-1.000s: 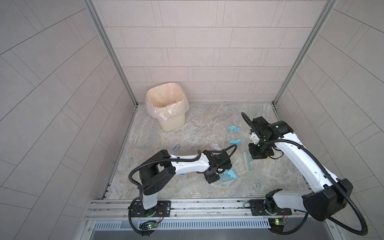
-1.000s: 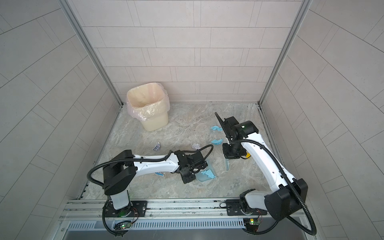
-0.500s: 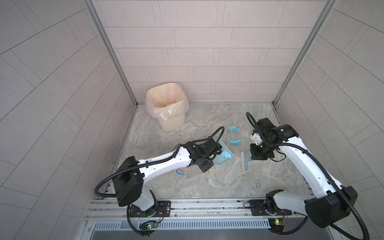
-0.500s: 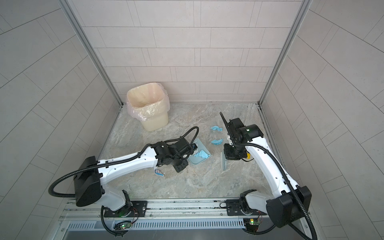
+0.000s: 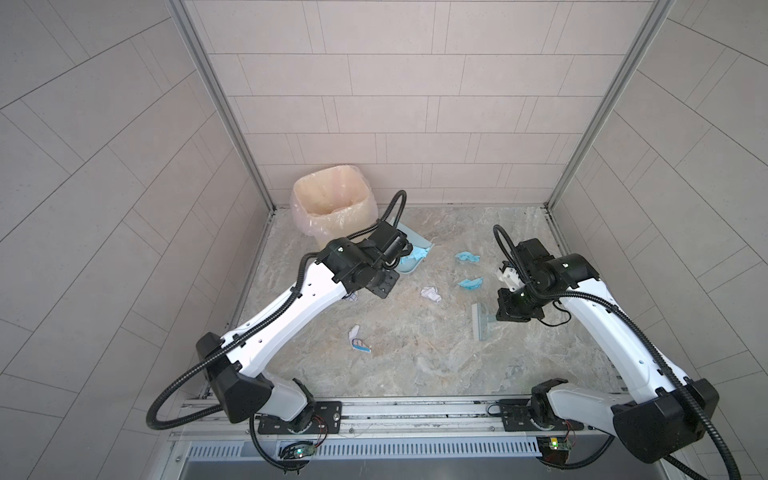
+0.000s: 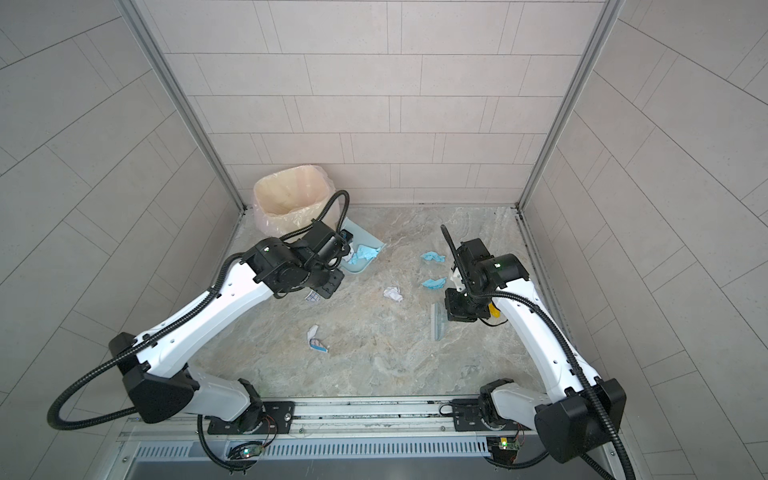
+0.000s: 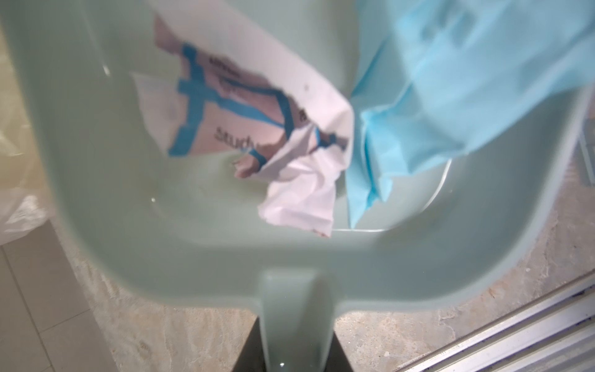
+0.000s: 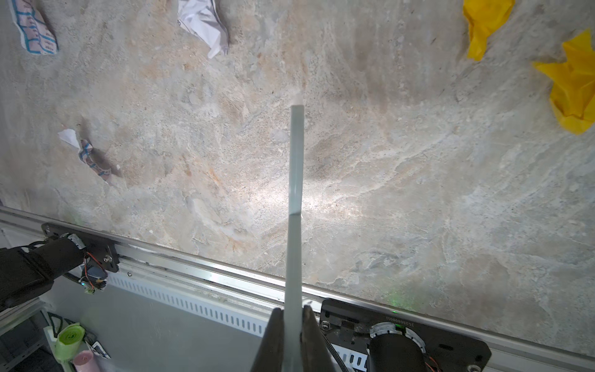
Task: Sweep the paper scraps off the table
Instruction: 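Lift the dustpan with the left gripper and carry it to the bin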
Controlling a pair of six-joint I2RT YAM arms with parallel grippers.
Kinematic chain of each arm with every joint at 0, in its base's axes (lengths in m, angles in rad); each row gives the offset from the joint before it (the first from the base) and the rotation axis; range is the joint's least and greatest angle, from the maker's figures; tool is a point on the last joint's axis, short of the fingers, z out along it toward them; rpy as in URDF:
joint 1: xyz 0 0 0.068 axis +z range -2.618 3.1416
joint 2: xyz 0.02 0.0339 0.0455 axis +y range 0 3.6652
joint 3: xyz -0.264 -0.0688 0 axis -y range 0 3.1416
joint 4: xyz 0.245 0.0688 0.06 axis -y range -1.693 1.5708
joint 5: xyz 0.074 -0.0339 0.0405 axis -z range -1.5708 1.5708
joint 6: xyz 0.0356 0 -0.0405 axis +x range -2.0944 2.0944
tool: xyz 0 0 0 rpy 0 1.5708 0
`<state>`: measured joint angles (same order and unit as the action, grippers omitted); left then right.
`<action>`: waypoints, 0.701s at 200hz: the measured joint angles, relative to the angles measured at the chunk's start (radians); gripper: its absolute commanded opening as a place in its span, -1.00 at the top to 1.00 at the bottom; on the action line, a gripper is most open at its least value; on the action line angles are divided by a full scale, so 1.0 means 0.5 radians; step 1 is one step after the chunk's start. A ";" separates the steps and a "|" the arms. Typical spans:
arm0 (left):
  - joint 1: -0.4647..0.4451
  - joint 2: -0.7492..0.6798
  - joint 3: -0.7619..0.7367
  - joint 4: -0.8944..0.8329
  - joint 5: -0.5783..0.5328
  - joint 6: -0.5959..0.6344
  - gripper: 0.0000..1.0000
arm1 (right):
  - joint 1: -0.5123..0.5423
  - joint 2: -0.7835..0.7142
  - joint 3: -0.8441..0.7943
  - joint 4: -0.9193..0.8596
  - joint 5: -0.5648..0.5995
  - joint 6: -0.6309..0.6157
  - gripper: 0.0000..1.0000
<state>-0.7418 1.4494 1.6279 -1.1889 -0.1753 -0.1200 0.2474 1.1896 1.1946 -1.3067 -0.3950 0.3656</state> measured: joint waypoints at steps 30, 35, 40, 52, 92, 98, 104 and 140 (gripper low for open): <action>0.172 0.002 0.239 -0.158 -0.073 -0.031 1.00 | 0.000 -0.005 -0.019 0.010 -0.053 -0.002 1.00; 0.199 0.003 0.274 -0.179 -0.082 -0.037 1.00 | 0.000 -0.005 -0.020 0.011 -0.060 -0.003 1.00; 0.224 0.005 0.307 -0.199 -0.092 -0.039 1.00 | 0.000 -0.005 -0.020 0.012 -0.066 -0.006 1.00; 0.290 0.018 0.378 -0.243 -0.117 -0.043 1.00 | -0.002 -0.006 -0.020 0.016 -0.079 -0.009 1.00; 0.542 0.050 0.443 -0.291 -0.156 -0.045 1.00 | -0.004 -0.007 -0.020 0.021 -0.104 -0.022 1.00; 0.585 0.054 0.443 -0.291 -0.156 -0.045 1.00 | -0.004 -0.007 -0.020 0.021 -0.108 -0.023 1.00; 0.632 0.059 0.443 -0.291 -0.156 -0.044 1.00 | -0.004 -0.007 -0.020 0.024 -0.113 -0.023 1.00; 0.869 0.095 0.452 -0.294 -0.144 -0.035 1.00 | -0.004 -0.016 -0.034 0.034 -0.139 -0.024 1.00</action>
<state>-0.3073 1.4967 1.8538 -1.3357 -0.2474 -0.1375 0.2455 1.1816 1.1778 -1.2900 -0.4644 0.3534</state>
